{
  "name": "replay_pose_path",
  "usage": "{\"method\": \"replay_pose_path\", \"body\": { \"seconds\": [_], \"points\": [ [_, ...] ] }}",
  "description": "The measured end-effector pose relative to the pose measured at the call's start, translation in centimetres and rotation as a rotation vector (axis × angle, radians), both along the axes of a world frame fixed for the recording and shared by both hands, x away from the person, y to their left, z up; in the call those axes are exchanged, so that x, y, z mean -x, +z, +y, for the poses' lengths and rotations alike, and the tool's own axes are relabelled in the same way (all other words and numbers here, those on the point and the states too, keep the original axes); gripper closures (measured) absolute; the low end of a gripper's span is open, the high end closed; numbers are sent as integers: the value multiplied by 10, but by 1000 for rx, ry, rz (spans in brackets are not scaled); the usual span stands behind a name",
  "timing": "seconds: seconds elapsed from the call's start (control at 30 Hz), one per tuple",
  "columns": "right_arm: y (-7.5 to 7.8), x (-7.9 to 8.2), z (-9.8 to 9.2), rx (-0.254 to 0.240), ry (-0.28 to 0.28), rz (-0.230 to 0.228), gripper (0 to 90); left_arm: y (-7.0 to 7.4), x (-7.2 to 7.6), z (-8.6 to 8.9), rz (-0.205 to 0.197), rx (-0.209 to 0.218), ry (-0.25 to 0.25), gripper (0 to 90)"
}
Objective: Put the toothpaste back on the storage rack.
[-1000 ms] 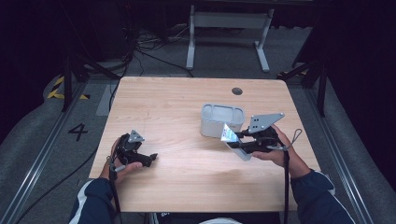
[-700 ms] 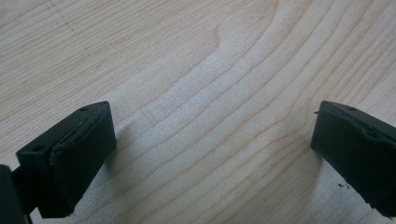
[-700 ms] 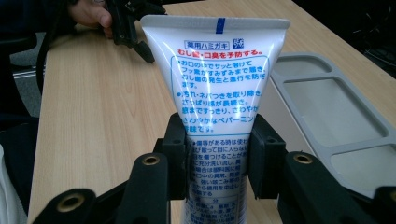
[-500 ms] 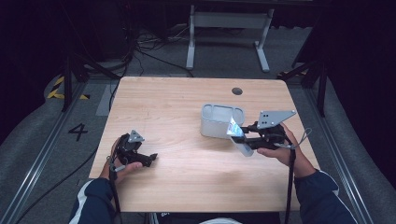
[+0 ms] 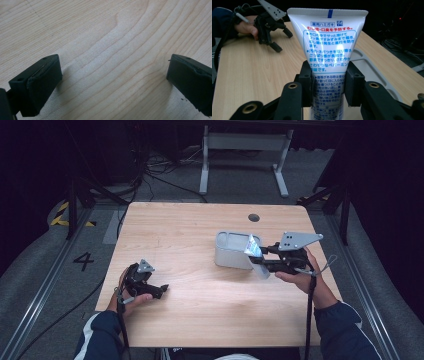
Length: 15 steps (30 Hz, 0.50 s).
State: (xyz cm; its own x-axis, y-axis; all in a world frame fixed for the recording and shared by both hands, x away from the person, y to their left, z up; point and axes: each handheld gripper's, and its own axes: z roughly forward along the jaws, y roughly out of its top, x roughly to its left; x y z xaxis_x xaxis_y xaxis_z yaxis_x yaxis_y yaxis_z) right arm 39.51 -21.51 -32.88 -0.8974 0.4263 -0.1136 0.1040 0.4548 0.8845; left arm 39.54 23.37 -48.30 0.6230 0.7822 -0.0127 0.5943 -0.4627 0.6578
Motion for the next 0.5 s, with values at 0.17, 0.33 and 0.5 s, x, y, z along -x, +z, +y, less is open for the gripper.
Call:
{"method": "replay_pose_path", "body": {
  "seconds": [0.17, 0.33, 0.5],
  "points": [
    [7, -7, 4, -29, -15, -20, 654, 0, 0, 0, -1, -2, 5, 3],
    [16, -14, 11, -66, -21, -34, 653, 0, 0, 0, -3, -1, 7, 3],
    [21, -20, 17, -67, -29, -44, 653, 0, 1, 0, -1, 0, 8, 4]
  ]
}}
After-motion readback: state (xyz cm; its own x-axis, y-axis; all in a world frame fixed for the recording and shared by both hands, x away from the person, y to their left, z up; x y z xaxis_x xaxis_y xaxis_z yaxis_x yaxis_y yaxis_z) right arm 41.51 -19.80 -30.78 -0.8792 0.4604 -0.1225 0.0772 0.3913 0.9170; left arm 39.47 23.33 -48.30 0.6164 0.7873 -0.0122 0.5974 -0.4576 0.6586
